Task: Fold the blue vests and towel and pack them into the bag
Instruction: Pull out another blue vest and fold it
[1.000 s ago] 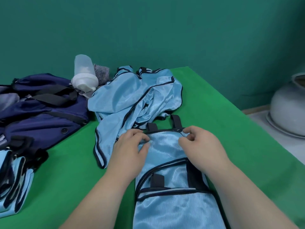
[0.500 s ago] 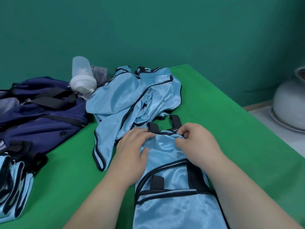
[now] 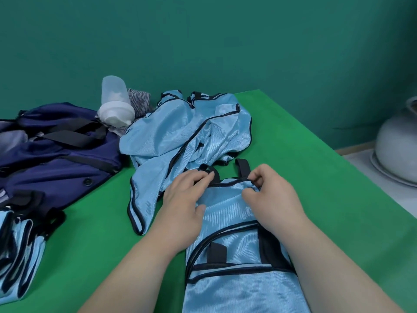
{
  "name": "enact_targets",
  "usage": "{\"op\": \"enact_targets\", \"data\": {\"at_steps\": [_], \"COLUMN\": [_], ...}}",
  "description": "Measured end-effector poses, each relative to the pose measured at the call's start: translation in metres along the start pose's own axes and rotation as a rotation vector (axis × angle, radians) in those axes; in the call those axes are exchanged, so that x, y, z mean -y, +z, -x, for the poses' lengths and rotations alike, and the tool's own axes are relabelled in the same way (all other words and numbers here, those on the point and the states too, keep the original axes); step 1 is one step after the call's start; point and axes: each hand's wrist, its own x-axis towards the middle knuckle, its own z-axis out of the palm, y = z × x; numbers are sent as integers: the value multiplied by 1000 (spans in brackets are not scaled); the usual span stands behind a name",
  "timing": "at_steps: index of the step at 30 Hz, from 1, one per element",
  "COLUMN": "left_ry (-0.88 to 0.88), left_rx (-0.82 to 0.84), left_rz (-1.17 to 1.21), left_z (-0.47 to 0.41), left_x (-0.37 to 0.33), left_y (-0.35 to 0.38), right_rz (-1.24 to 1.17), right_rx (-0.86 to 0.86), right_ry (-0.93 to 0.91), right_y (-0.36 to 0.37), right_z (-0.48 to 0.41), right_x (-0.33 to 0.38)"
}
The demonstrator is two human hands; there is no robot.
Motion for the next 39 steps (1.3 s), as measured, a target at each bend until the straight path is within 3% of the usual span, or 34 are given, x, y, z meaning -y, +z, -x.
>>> {"op": "enact_targets", "data": {"at_steps": [12,16,19,21,24,30,35,39], "left_ry": [-179,-140,-40,139,394,214,186,173], "left_rx": [-67,-33,-229,-272,-85,312,406,441], "left_rz": [268,91,-102,-197,-268,-311,-326,-337], "left_z": [-31,-26,-16,-13,-11,-19,-24,-23], "left_x": [-9,-14,-22,-24,-19,-13,-10,-11], "left_y": [-13,-7,-2,2,9,10,12,10], "right_rz": [48,78,41,45,62,57,311,481], "right_rx": [-21,-29,-73,-107,-142,-165,-9,128], "right_ry": [-4,-13,-3,-5,5,-67,-158,-105], "right_y": [1,2,3,4,4,5,-1,-5], "right_z": [3,2,1,1,-1,-1,3,2], "right_x": [-2,-2,-3,-5,-7,-10,-12,-20]}}
